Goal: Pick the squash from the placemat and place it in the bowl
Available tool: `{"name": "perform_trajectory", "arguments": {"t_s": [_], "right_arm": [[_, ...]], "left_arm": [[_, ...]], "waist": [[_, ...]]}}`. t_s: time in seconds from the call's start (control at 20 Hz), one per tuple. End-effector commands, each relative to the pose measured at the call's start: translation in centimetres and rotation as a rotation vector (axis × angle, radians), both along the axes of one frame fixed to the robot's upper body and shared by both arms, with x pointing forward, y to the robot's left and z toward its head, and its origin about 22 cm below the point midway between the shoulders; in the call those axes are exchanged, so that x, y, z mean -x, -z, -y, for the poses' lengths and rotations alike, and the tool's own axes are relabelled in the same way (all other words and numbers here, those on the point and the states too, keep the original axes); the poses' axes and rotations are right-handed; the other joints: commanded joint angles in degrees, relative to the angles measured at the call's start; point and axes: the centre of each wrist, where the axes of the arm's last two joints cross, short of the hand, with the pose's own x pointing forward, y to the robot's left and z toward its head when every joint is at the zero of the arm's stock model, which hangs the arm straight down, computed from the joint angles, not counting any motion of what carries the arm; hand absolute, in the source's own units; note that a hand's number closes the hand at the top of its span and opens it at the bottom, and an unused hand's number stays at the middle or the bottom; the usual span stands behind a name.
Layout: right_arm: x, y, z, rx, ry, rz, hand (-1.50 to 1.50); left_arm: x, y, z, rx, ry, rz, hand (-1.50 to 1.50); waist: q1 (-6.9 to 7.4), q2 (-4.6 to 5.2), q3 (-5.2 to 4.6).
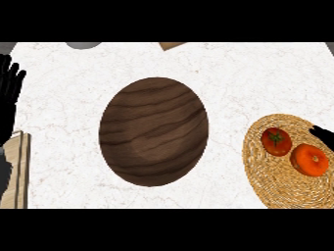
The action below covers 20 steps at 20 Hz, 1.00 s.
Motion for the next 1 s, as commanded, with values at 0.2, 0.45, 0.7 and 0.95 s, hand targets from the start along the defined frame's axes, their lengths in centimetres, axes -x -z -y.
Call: {"name": "perform_trajectory", "arguments": {"t_s": [0.2, 0.45, 0.7, 0.95], "right_arm": [[0.5, 3.1, 1.5, 0.022, -0.003, -0.040, -1.50], [-0.6, 5.0, -0.6, 0.024, 0.000, -0.053, -1.50], [-1.5, 5.1, -0.9, 0.031, 0.044, -0.055, -1.50], [-3.3, 8.0, 0.5, 0.056, 0.080, -0.106, -1.50]], "left_arm": [[1.0, -0.4, 0.0, 0.001, -0.014, 0.003, 0.00], [-0.7, -2.6, -0.2, -0.009, 0.016, 0.015, 0.00], [0.7, 0.0, 0.0, 0.005, -0.003, 0.001, 0.00], [-1.6, 1.2, 0.1, 0.004, 0.001, 0.012, 0.00]], "waist": [[0.00, -0.03, 0.02], [-0.07, 0.00, 0.02], [0.01, -0.01, 0.00], [-0.07, 0.18, 0.00]]}}
